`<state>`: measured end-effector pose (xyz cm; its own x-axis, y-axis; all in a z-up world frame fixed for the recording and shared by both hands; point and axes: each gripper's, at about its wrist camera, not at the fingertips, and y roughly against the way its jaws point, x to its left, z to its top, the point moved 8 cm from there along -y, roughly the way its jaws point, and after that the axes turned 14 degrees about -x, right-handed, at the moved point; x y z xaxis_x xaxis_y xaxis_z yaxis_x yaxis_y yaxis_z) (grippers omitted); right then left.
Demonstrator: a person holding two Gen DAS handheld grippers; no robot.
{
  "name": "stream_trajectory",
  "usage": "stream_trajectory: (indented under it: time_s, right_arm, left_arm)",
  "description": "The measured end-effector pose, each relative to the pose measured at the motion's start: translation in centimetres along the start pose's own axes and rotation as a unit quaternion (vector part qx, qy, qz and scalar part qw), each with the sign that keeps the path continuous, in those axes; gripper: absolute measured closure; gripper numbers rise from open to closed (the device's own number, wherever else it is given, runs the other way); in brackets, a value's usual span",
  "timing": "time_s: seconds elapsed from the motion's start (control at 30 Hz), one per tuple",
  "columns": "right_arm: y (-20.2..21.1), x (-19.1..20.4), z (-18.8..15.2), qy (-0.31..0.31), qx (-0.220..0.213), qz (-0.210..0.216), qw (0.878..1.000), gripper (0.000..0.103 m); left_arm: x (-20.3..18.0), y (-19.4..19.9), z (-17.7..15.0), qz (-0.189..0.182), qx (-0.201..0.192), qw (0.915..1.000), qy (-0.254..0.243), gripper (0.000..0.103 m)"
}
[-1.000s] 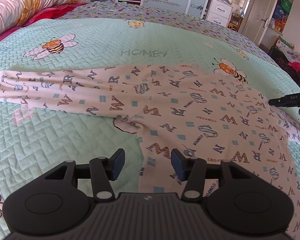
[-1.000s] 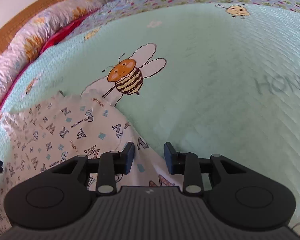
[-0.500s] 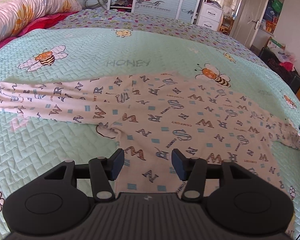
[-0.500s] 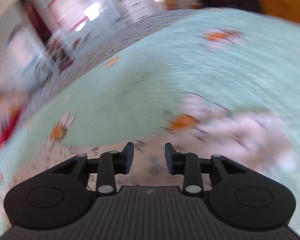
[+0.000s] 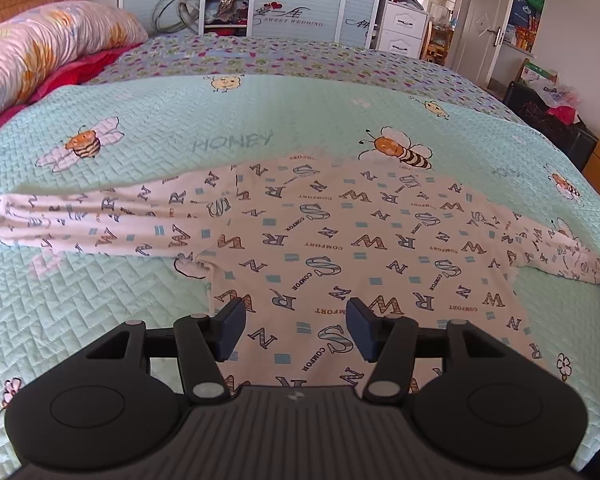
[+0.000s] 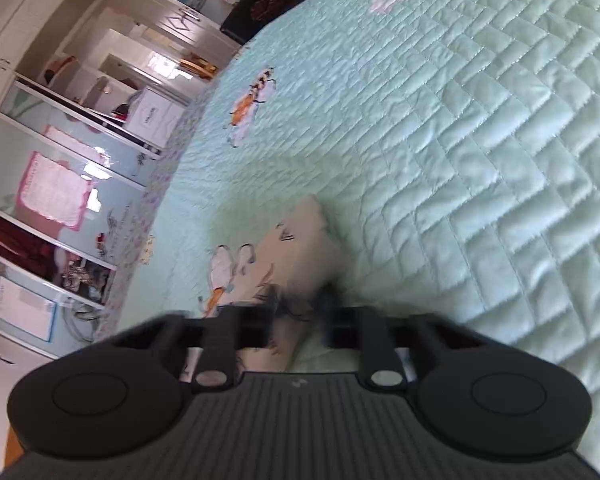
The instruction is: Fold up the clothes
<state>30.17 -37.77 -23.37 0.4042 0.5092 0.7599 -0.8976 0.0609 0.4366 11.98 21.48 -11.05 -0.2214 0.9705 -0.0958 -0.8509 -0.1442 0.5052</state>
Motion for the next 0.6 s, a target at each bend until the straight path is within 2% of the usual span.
stream_trajectory:
  time_s: [0.17, 0.2, 0.23, 0.33, 0.4, 0.47, 0.53, 0.6]
  right_arm:
    - [3.9, -0.1, 2.5, 0.014, -0.067, 0.022, 0.997, 0.096]
    - [4.3, -0.2, 2.8, 0.022, -0.074, 0.026, 0.997, 0.096]
    - [4.0, -0.4, 2.7, 0.029, -0.063, 0.027, 0.997, 0.095]
    - [2.0, -1.9, 1.6, 0.031, 0.004, -0.002, 1.0, 0.075]
    - [3.0, -2.4, 1.7, 0.019, -0.016, -0.018, 1.0, 0.074]
    - [4.9, -2.5, 2.0, 0.0, -0.048, -0.027, 0.999, 0.062]
    - [7.1, -2.4, 1.7, -0.007, -0.064, -0.02, 0.998, 0.059]
    - [8.8, -1.5, 0.5, 0.006, -0.059, -0.003, 0.998, 0.058]
  left_arm:
    - [-0.1, 0.5, 0.3, -0.001, -0.005, 1.0, -0.004, 0.043]
    - [-0.2, 0.4, 0.2, -0.004, -0.003, 1.0, -0.005, 0.043]
    - [-0.3, 0.3, 0.1, -0.006, -0.002, 1.0, -0.005, 0.043]
    - [-0.8, 0.6, 0.0, -0.014, -0.005, 0.9999, -0.001, 0.043]
    - [-0.8, 1.2, 0.1, -0.019, -0.011, 0.9998, -0.003, 0.042]
    - [-0.2, 1.4, 0.2, -0.014, -0.014, 0.9998, -0.005, 0.042]
    - [1.1, 1.4, 0.4, -0.005, -0.016, 0.9999, 0.004, 0.042]
    - [2.7, 1.1, 0.8, 0.003, -0.019, 0.9996, 0.02, 0.042]
